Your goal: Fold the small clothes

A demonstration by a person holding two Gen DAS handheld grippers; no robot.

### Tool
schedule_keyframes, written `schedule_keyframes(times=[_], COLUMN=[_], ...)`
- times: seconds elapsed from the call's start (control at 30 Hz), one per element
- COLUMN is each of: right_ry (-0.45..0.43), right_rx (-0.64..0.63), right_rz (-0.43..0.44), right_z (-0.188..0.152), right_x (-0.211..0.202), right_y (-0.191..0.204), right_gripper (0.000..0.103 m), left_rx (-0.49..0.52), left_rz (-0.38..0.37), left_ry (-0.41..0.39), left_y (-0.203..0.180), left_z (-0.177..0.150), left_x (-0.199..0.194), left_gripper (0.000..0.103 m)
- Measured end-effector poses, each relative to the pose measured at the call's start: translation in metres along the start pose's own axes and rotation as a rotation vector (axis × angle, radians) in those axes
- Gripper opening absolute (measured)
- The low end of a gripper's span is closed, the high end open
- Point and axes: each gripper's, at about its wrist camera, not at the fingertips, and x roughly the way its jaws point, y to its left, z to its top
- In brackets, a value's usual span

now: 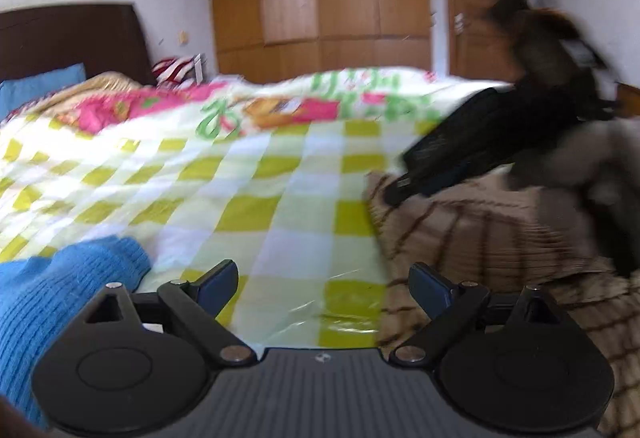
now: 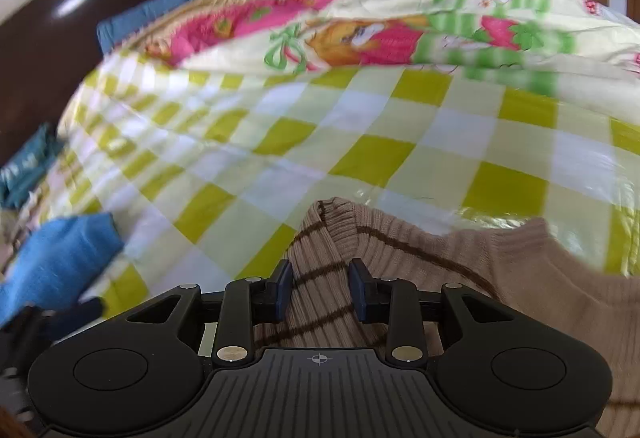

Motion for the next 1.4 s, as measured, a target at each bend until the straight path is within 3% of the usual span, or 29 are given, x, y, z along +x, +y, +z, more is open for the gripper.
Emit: schedule_keyframes(times=[0.03,0.07,0.17,0.33,0.57,0.73,0.93,1.03,1.1,1.13,1.2,1.27,1.4], right_ry=[0.002,0.009,0.029,0.031,0.024,-0.061,-0.17,-0.136,-0.076,-0.047,-0.047,-0.111,-0.219], right_rx=[0.006,0.007,-0.035,-0.052,-0.051,-0.016,-0.019,0.01,0.026,0.053,0.128,0.181,0.163], right_rz=[-0.012,-0.008,-0.034,-0.072,-0.087,-0.078,-0.145,-0.187,-0.27,-0.318,-0.351,-0.353,-0.35], right_z=[0.001,0.004,0.012,0.024,0.018,0.015,-0.024,-0.051,-0.067,-0.073,-0.08,-0.082,-0.102], right_x=[0.002,0.004,0.013,0.036,0.036,0.002,-0.062,-0.077,-0.077,-0.075,-0.082,-0.104,-0.148], right_y=[0.001,0.002,0.011,0.017,0.018,0.015,0.012,-0.003,-0.019,-0.03,-0.051,-0.059,-0.053], right_gripper=[0.013,0.005,0.006,0.005,0.01,0.016,0.016,0.016,0.016,0.016,0.014,0.016,0.016], left_rx=[0.028,0.059,0.136,0.097,0.056,-0.004,0.001,0.079,0.146,0.144,0.118,0.107,0.118], left_rz=[-0.007,-0.011,-0.014,-0.013,0.01,0.08,0.066,0.054,0.069,0.066,0.079,0.099,0.059], left_ry=[-0.016,-0.027,0.026,0.122,0.132,0.099,0.05,0.084,0.163,0.162,0.135,0.089,-0.004], left_y=[-0.005,-0.01,-0.023,-0.015,-0.007,0.01,0.008,-0.005,-0.013,-0.013,-0.01,-0.01,-0.022], left_z=[-0.001,-0.003,-0.01,-0.017,-0.016,-0.01,-0.004,-0.004,-0.015,-0.017,-0.012,-0.003,0.024], left_x=[-0.003,-0.004,0.005,0.021,0.022,0.019,0.004,0.008,0.019,0.017,0.006,-0.006,-0.015], left_gripper=[0.103,0.103,0.103,0.103,0.103,0.103,0.103,0.103,0.103,0.103,0.103,0.103,0.103])
